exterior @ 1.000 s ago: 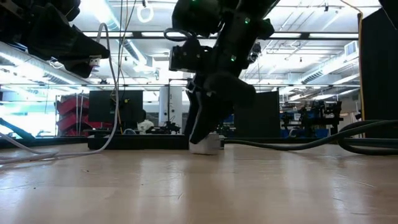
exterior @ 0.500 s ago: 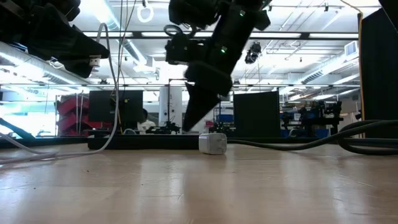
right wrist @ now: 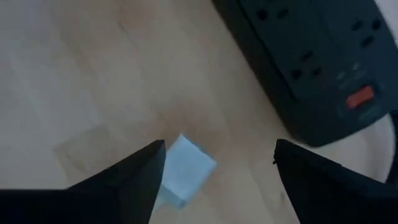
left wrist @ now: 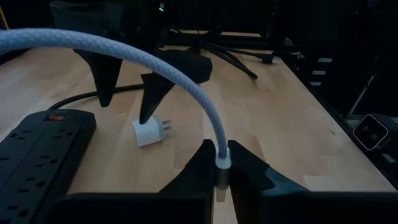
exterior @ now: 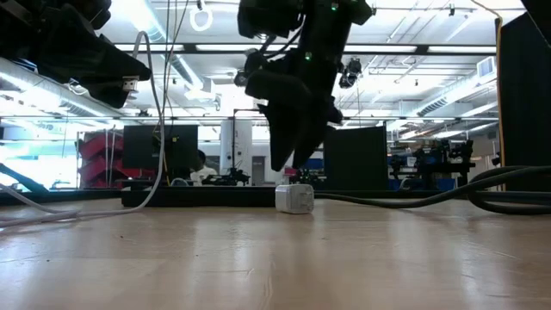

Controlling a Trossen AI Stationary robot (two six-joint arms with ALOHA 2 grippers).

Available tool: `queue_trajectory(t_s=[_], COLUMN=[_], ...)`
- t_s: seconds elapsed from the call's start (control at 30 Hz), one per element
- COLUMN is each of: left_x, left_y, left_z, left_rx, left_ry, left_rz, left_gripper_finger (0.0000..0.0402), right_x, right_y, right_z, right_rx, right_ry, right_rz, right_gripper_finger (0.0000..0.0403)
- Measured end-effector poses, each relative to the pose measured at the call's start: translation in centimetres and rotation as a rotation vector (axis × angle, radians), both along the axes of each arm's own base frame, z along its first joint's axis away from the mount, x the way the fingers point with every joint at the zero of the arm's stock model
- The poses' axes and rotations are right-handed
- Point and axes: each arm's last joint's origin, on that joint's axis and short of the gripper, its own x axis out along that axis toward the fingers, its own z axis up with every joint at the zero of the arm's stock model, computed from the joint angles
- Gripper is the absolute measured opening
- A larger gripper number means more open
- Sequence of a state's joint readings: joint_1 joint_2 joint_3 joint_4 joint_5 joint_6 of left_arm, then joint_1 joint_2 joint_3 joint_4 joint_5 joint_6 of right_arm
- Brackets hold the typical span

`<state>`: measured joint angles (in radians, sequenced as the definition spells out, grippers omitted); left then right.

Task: Insert USB
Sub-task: Insert the charger cable into the charger adapter

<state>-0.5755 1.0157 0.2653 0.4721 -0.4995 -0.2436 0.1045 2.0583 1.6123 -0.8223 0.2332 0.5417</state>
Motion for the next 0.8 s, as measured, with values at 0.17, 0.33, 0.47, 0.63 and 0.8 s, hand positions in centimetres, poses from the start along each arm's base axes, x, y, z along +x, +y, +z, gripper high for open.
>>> queue_trajectory(t_s=[0.17, 0.33, 0.47, 0.63, 0.8], left_x=[0.0, 0.0, 0.0, 0.0, 0.0], left_y=[0.0, 0.0, 0.0, 0.0, 0.0], left_z=[0.0, 0.0, 0.0, 0.0, 0.0], left_rx=[-0.002, -0.003, -0.003, -0.003, -0.003], left_ry=[0.001, 0.001, 0.001, 0.000, -0.002], left_rz=[-0.008, -0.008, -0.008, -0.008, -0.008], left_gripper_finger=[0.0010, 0.0010, 0.0010, 0.0010, 0.0010], right_x=[-0.1, 0.0, 0.0, -0.1, 0.1], right_y=[0.0, 0.0, 0.0, 0.2, 0.3], right_z=[0.0, 0.0, 0.0, -2.0, -4.3], right_rx=[0.031, 0.070, 0.078, 0.122, 0.154], right_ry=[-0.004, -0.018, -0.023, 0.015, 0.074], right_rz=[-0.061, -0.096, -0.115, -0.138, -0.135], right_gripper_finger=[0.0311, 0.0328, 0.0334, 0.0327, 0.0314])
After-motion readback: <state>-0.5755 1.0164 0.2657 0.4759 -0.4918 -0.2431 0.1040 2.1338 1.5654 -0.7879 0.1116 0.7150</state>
